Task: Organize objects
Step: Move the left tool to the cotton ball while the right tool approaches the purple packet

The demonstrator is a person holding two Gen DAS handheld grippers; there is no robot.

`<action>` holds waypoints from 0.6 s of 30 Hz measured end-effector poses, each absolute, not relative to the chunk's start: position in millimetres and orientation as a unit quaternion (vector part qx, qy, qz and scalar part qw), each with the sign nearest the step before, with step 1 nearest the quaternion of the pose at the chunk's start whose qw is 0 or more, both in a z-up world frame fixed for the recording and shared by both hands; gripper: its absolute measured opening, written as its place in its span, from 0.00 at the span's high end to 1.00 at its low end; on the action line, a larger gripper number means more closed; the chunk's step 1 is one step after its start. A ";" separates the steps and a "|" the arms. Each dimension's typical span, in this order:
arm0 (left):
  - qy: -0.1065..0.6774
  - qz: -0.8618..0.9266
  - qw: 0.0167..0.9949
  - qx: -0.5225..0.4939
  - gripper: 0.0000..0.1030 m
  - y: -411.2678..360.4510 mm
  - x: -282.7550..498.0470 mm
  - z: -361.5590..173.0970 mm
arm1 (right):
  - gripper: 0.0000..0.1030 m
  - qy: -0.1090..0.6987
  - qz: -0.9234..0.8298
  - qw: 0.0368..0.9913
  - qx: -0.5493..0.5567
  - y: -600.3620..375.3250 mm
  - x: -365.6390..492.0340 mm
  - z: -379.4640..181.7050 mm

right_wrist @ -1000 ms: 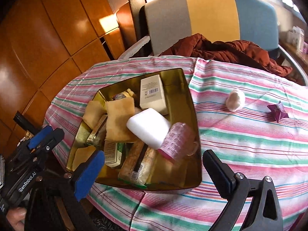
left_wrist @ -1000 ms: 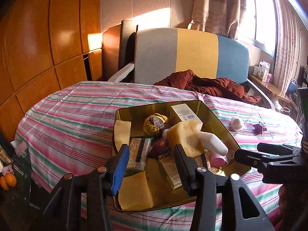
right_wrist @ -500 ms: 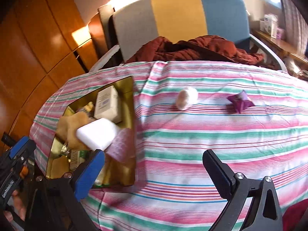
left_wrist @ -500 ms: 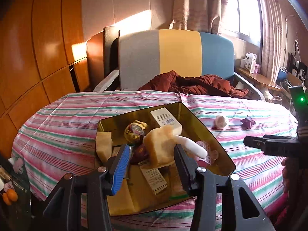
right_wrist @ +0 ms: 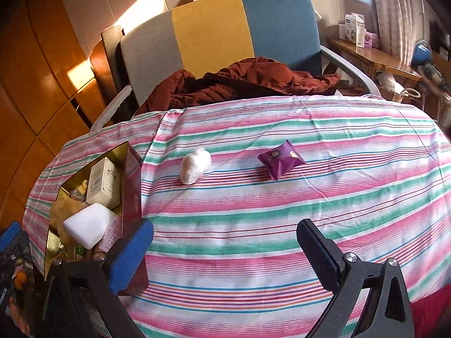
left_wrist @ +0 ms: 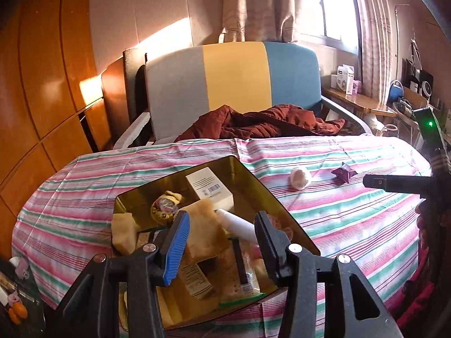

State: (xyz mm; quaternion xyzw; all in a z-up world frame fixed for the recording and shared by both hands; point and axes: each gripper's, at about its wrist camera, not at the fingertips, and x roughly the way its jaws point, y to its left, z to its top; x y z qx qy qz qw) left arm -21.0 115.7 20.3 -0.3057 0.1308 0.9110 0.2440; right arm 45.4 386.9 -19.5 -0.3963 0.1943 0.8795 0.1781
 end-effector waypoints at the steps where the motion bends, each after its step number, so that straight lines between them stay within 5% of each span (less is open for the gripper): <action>1: 0.133 0.909 0.247 -0.307 0.53 119.1 -21.2 20.2 | 0.01 0.194 0.879 0.183 -0.396 391.5 45.5 -19.2; 18: 0.164 0.882 0.300 -0.324 0.53 182.8 -22.9 11.9 | 0.01 0.207 0.856 0.231 -0.413 471.9 31.1 -31.5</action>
